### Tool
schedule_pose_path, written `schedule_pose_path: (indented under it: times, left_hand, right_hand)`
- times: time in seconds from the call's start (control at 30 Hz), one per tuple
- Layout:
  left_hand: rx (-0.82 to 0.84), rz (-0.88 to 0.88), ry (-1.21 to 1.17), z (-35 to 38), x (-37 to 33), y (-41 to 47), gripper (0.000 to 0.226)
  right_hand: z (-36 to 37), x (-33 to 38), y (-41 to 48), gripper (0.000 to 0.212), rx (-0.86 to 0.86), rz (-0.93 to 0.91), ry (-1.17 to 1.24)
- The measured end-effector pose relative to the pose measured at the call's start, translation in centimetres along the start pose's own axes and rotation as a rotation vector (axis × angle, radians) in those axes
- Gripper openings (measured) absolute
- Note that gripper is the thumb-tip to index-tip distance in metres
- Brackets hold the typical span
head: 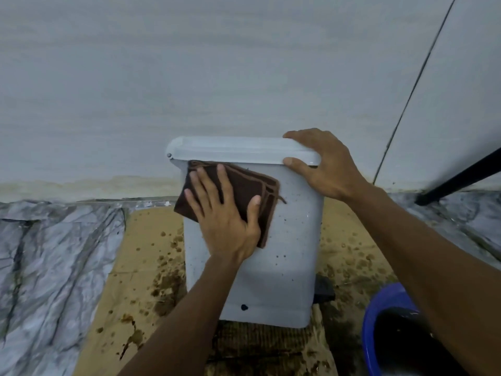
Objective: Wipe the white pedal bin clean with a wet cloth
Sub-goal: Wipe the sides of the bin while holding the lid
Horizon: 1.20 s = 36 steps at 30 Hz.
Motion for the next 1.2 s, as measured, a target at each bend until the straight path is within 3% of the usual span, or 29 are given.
schedule_pose_path:
  times: [0.23,0.3,0.4,0.53,0.63,0.8,0.87,0.93,1.03,1.2]
  left_hand:
    - [0.185,0.502,0.093,2.0,-1.3,-4.3,0.082]
    - [0.188,0.455,0.101,1.5,1.2,-5.5,0.082]
    - [0.110,0.204,0.062,0.1,4.1,-5.0,0.085]
    - [0.030,0.047,-0.004,0.0,0.0,-1.3,0.090]
    - [0.045,0.111,0.008,1.4,-4.0,-0.9,0.086]
    - [0.193,0.537,0.095,2.5,-2.0,-5.5,0.078]
    - [0.183,0.475,0.103,2.1,0.5,-6.2,0.080]
    - [0.128,0.284,0.073,1.5,1.6,-5.2,0.083]
    - [0.060,0.118,-0.005,1.5,-1.2,-2.8,0.082]
    - [0.112,0.365,0.011,3.3,-7.9,-2.8,0.074]
  right_hand:
    - [-0.8,0.0,-0.6,0.057,0.073,-0.021,0.034]
    - [-0.9,0.1,-0.6,0.057,0.088,-0.012,0.049]
    - [-0.8,0.6,-0.8,0.055,0.074,-0.012,0.061]
    - [-0.8,0.8,-1.0,0.055,0.060,0.010,0.074]
    - [-1.1,0.4,-1.2,0.055,0.071,0.024,0.085]
    - [-1.8,-0.5,-1.5,0.057,0.112,0.030,0.131]
    - [-1.8,-0.3,-1.6,0.057,0.102,0.021,0.141]
    - [-1.5,0.2,-1.5,0.056,0.089,0.009,0.147]
    - [-1.5,0.3,-1.5,0.057,0.091,0.012,0.148]
    - [-1.5,0.2,-1.6,0.048,0.083,0.019,0.154]
Point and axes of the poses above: each hand's wrist, its own y-axis towards the middle knuckle, its own z-axis out of the palm, x = y × z, the point moved 3 cm from there along y, towards the middle knuckle, and after that the axes turned 7 degrees about x, right-handed, at the moved point
